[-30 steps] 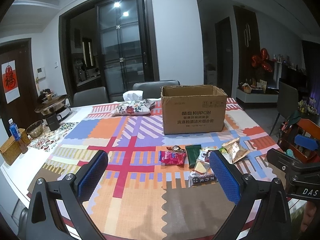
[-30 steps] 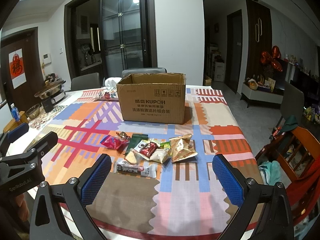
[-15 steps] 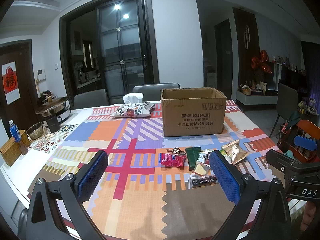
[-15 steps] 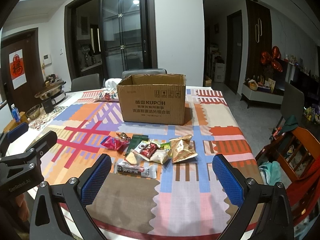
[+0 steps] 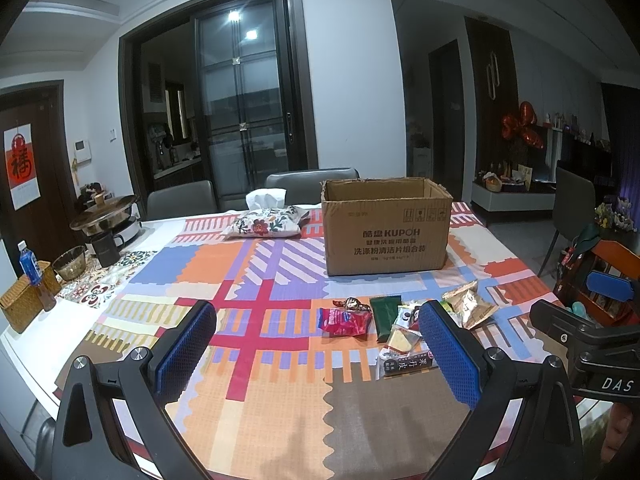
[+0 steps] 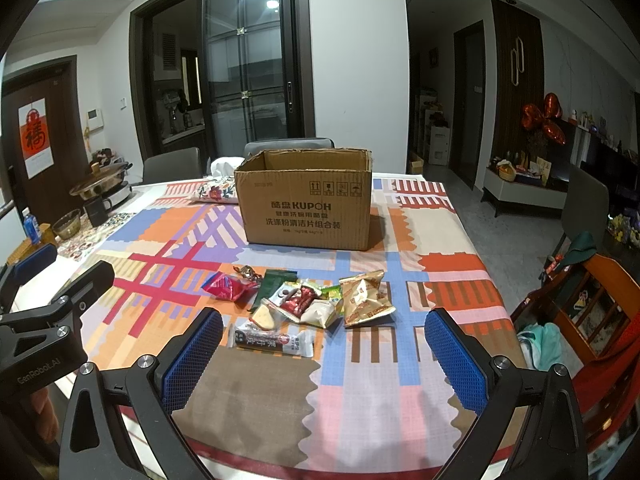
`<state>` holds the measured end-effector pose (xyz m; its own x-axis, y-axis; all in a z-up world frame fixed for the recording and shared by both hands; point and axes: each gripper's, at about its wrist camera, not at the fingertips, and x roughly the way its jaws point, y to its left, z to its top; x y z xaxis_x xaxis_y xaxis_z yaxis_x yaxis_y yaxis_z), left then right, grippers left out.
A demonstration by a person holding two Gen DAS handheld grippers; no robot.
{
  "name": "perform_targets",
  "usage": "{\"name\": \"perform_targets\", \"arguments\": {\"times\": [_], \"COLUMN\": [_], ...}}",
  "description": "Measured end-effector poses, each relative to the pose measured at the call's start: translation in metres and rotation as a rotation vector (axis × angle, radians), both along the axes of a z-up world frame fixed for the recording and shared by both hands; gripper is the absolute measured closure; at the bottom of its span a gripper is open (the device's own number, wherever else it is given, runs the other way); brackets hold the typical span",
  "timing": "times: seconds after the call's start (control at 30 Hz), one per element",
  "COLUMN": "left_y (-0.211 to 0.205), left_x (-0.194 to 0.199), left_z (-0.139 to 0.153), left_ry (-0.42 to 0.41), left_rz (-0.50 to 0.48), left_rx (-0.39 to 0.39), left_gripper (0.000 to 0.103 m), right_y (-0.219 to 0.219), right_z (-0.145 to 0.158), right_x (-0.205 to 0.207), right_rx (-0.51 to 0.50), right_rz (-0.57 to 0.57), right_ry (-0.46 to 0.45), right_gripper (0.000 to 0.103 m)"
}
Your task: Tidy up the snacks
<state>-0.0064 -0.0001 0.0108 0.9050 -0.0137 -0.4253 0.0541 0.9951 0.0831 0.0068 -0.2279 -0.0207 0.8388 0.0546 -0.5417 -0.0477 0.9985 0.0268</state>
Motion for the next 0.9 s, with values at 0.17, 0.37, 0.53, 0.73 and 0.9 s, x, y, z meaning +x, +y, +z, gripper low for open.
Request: {"name": "perform_targets", "arguments": {"times": [0.17, 0.37, 0.53, 0.73, 0.9], "left_y": [-0.001, -0.001, -0.003, -0.004, -0.010], "left_x": [0.000, 0.000, 0.002, 0.010, 0.023], "left_z": [0.001, 0.001, 0.000, -0.009, -0.019], "left_ry": [-0.001, 0.000, 0.007, 0.038, 0.083], "left_rz": [-0.001, -0.002, -0.004, -0.015, -0.049], "left_rx": [0.000, -0.001, 0.000, 0.004, 0.010], "left_gripper": [0.000, 0.000, 0.000, 0.000, 0.008], "right_y": [0.000, 0.000, 0.002, 0.002, 0.000], "right_z": [0.000, 0.000, 0.000, -0.004, -0.016], "right_x": [0.000, 0.000, 0.000, 0.007, 0.019], "right_rx": [0.000, 0.001, 0.001, 0.005, 0.011], "right_rz": [0.000, 0.000, 0.004, 0.015, 0.032], "right_ry": [0.000, 0.000, 0.005, 0.027, 0.055], "right_gripper": [0.001, 0.001, 0.001, 0.001, 0.001]}}
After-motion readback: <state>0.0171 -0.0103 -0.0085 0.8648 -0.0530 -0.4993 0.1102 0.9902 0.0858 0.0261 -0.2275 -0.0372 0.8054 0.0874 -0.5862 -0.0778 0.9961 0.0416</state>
